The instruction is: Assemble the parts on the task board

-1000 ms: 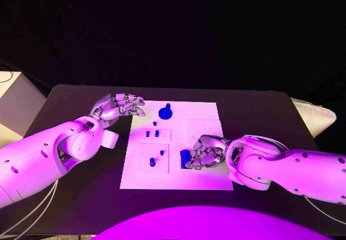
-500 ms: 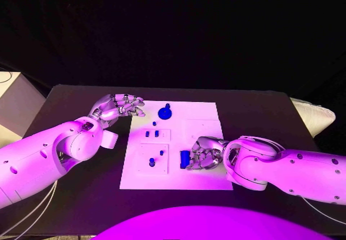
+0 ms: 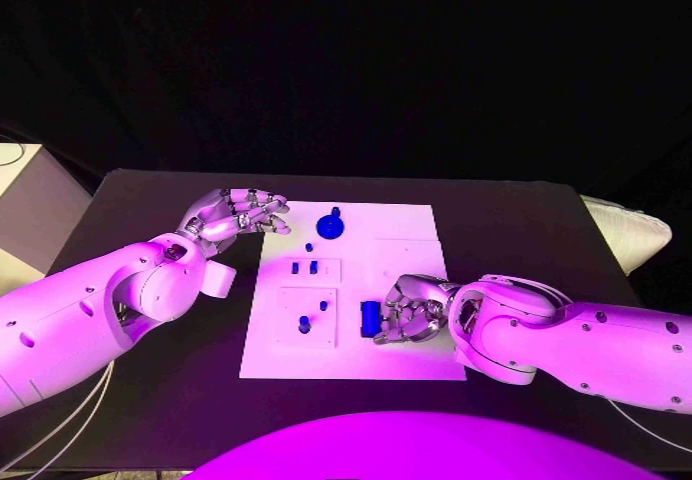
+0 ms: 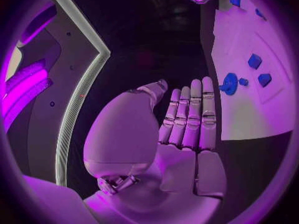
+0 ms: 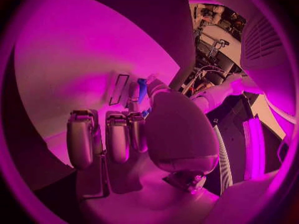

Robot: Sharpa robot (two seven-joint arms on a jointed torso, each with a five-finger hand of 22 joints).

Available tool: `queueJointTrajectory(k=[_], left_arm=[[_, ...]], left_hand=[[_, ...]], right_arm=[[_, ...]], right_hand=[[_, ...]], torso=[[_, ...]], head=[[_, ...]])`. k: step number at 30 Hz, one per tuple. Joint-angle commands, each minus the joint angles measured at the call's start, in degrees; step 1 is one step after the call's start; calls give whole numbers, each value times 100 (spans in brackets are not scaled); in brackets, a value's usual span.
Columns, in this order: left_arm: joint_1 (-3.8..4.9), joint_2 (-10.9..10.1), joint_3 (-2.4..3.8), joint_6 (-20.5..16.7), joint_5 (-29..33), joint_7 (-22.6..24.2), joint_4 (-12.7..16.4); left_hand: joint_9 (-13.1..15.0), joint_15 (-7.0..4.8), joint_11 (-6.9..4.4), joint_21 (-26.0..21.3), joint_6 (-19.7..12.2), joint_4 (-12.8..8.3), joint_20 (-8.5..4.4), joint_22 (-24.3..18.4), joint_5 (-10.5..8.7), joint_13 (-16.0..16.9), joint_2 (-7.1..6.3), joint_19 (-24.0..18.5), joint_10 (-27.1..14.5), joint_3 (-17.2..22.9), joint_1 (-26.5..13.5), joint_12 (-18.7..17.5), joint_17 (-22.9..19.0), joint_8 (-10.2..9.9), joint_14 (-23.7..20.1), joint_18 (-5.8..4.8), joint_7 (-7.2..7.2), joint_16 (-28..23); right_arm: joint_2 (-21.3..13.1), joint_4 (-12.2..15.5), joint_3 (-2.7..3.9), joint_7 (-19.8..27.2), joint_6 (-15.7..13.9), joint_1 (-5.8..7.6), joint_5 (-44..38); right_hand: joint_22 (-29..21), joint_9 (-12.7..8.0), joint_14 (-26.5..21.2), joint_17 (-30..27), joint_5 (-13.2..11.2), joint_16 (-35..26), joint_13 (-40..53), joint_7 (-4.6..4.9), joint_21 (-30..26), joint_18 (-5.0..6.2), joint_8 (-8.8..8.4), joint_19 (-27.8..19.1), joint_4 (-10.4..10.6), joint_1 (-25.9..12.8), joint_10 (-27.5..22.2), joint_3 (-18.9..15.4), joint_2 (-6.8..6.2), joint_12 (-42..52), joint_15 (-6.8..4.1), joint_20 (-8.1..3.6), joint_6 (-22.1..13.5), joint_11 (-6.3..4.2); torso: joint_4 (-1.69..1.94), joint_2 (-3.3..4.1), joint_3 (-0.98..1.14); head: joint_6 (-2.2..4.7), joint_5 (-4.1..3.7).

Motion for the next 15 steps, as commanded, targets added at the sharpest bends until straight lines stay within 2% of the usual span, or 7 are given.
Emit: queueJointTrajectory(k=[1,5,7,8,9,10,15], left_arm=[[-9,5,3,105,12,17,14],[-13,3,3,104,11,18,5],[-14,5,3,102,11,21,-7],[-15,7,3,100,11,23,-14],[-15,7,3,100,11,25,-18],[-16,8,3,98,11,28,-23],[-17,22,3,74,32,67,-51]], left_hand=[[-9,3,6,-22,-25,8,35,-10,7,9,28,-7,-39,-22,-20,18,9,21,-51,-25,28,25],[-9,3,6,-22,-25,8,35,-10,7,9,28,-7,-39,-22,-20,18,9,21,-51,-25,28,25],[-9,3,6,-22,-25,8,35,-10,7,9,28,-7,-39,-22,-20,18,9,21,-51,-25,28,25],[-9,3,6,-22,-25,8,35,-10,7,9,28,-7,-39,-22,-20,18,9,21,-51,-25,28,25],[-9,3,6,-22,-25,8,35,-10,7,9,28,-7,-39,-22,-20,18,9,21,-51,-25,28,25],[-9,3,6,-22,-25,8,35,-10,7,9,28,-7,-39,-22,-20,18,9,21,-51,-25,28,25],[-10,4,6,-26,-26,6,36,-12,7,9,29,-7,-40,-21,-16,19,11,22,-55,-25,28,25]], right_arm=[[-60,52,-1,68,-172,-9,-76],[-195,139,1,314,-444,-7,187],[-284,177,4,644,-645,8,594],[-348,195,6,901,-767,29,979],[-377,201,7,1012,-813,40,1158],[-430,210,8,1195,-887,61,1470],[-697,200,22,1883,-967,191,2563]], right_hand=[[1387,16,598,1508,-24,24,1378,7,19,-120,37,522,-9,2,482,-27,3,31,-28,-22,54,-37],[1375,24,598,1508,-17,24,1358,8,-32,-111,58,514,6,-79,466,-113,-42,-3,-36,-28,51,-40],[1312,0,588,1470,-5,1,1315,71,-299,-65,-11,470,7,-156,424,-228,-59,-78,-3,-12,-125,8],[1267,-13,580,1439,2,-19,1338,104,-485,-34,-50,438,2,-144,441,-246,-16,-41,20,5,-214,37],[1245,-25,574,1417,150,-33,1323,144,-579,-20,-91,420,-4,-117,423,-286,27,-69,51,29,-305,73],[1241,-32,575,1421,481,-31,1334,177,-595,-18,-123,416,-9,-117,429,-372,37,-53,77,53,-376,104],[1232,-64,575,1418,706,-33,1342,237,-635,-11,-219,411,-22,-20,430,-449,117,-41,119,94,-522,154]], torso=[[4,-1,-1],[0,-2,-2],[3,-6,-3],[3,-7,-3],[2,-11,-5],[-3,-11,-7],[-12,-15,-13]], head=[[0,0],[0,-3],[0,-15],[0,-17],[0,-27],[0,-36],[7,-58]])
